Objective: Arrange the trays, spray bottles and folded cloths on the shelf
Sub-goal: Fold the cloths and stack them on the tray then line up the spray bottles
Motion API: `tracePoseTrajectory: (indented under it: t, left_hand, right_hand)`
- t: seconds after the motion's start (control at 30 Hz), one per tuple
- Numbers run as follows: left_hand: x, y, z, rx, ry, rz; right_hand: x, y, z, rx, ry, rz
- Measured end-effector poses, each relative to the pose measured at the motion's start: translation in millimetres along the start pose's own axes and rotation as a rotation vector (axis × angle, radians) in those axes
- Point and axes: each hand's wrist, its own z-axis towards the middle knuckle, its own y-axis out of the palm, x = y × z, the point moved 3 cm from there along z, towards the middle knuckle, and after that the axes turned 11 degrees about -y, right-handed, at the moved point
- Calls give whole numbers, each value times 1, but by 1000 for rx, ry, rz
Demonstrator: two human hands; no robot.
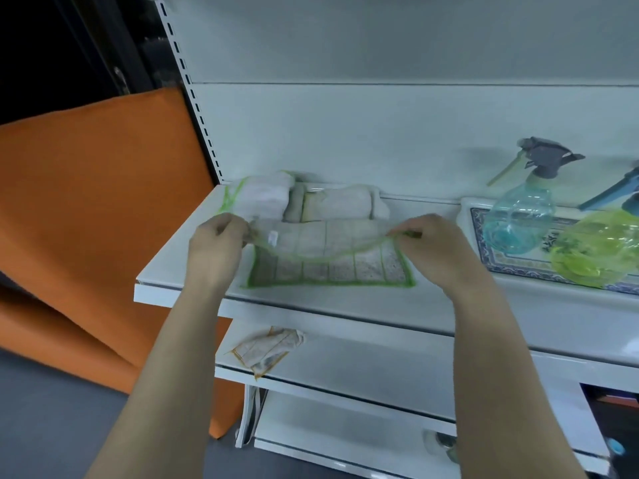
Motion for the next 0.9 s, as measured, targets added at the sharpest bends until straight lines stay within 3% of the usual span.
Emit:
tracePoseTrajectory:
  t: [0.13, 0.3, 0.43, 0.53, 0.63, 0.77, 0.9]
  left_hand:
    - [-34, 6, -26, -8, 13, 123]
    - [-44, 12, -24, 29, 88, 160]
    - [-48, 16, -20, 57, 167, 229]
    - [-53, 19, -12, 120, 284, 419]
    - [-51, 21, -9, 141, 298, 550]
    - [-49, 21, -7, 70, 253, 589]
    - [-40, 11, -5, -3, 148, 429]
  right_hand:
    - [17, 18, -26, -197, 112, -105]
    - [14, 20, -13, -29, 148, -174]
    - [20, 33, 6, -86, 307, -186]
    - [18, 35, 14, -123, 368, -144]
    - [14, 30, 14, -124, 317, -116]
    - [-8, 23, 11, 25, 186, -75]
    - [-60, 36, 29, 97, 32, -30]
